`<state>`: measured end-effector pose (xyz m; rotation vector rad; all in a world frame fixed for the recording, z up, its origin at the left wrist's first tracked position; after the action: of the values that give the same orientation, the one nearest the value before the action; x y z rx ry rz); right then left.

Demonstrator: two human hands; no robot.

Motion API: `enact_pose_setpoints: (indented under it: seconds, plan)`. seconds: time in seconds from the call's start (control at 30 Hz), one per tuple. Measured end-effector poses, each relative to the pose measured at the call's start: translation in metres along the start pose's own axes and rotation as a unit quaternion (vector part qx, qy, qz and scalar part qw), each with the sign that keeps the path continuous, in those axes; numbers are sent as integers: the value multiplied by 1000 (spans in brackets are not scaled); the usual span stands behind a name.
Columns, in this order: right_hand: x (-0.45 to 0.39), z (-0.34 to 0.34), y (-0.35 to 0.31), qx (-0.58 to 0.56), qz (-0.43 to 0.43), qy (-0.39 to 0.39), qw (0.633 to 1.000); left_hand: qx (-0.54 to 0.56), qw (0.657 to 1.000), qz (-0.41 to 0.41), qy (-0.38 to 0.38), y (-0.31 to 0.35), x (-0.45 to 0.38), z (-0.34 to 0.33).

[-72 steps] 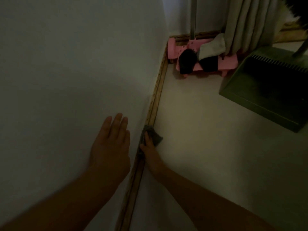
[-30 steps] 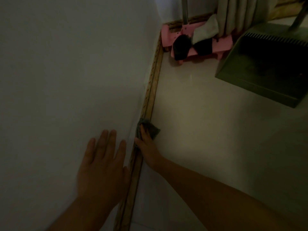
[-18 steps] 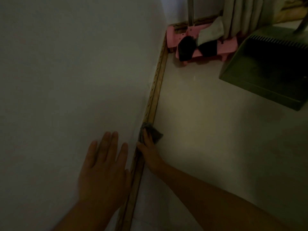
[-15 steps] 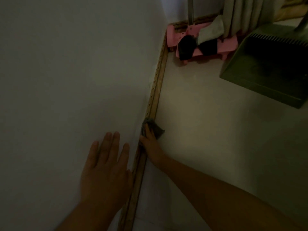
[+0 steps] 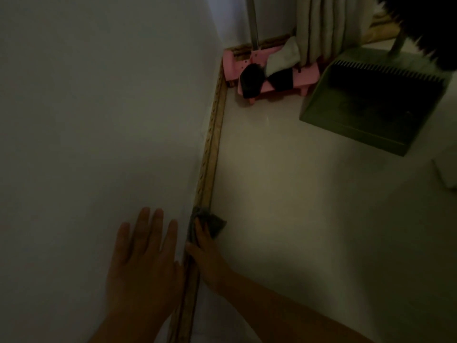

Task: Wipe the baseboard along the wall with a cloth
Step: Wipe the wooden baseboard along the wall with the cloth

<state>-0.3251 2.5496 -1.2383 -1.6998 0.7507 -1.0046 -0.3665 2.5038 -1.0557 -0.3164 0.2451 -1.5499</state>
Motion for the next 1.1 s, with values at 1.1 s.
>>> enact_pose_setpoints:
  seconds: [1.1]
  plan:
    - [25,-24,3,-138,-21,24,990,-86,996,16,16,3,0,5]
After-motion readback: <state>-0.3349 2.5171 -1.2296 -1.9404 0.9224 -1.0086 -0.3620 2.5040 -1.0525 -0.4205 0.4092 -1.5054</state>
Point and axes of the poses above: each hand's wrist, its own x-axis away from the middle knuckle, its own z-axis out of the back of the hand, y = z × x, the point moved 2 cm from there along -x, towards the middle knuckle, and after that the axes turned 2 degrees about y, right-handed, at the moved point
